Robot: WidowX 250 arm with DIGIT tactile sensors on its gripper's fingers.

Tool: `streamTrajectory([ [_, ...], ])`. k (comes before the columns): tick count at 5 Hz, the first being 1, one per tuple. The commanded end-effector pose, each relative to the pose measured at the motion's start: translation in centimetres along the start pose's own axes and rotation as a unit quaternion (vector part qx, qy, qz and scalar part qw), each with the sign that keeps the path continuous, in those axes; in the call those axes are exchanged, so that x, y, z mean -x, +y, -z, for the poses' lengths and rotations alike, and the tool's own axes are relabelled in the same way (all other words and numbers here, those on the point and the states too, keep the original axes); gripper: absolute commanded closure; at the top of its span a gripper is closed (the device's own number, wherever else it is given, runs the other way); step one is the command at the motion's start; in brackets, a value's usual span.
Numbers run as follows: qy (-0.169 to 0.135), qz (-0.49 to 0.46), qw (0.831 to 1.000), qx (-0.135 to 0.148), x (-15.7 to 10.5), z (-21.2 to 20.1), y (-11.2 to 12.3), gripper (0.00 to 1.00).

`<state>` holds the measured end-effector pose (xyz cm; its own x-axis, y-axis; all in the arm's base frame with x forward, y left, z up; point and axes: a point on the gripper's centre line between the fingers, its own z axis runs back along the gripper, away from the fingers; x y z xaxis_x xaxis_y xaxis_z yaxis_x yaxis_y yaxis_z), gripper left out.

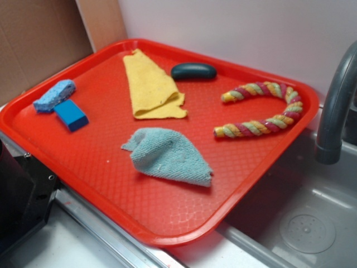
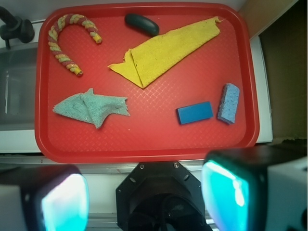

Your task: Grab the multicolored rope.

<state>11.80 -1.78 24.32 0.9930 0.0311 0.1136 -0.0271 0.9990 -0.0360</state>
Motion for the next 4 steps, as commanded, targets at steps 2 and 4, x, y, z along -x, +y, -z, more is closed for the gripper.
streamTrajectory([
  [2, -0.031, 0.081, 0.996, 0.007, -3.0, 3.5, -2.2, 0.0],
  [4, -0.032, 0.214, 0.976, -0.033, -9.1, 11.1, -9.9, 0.0],
])
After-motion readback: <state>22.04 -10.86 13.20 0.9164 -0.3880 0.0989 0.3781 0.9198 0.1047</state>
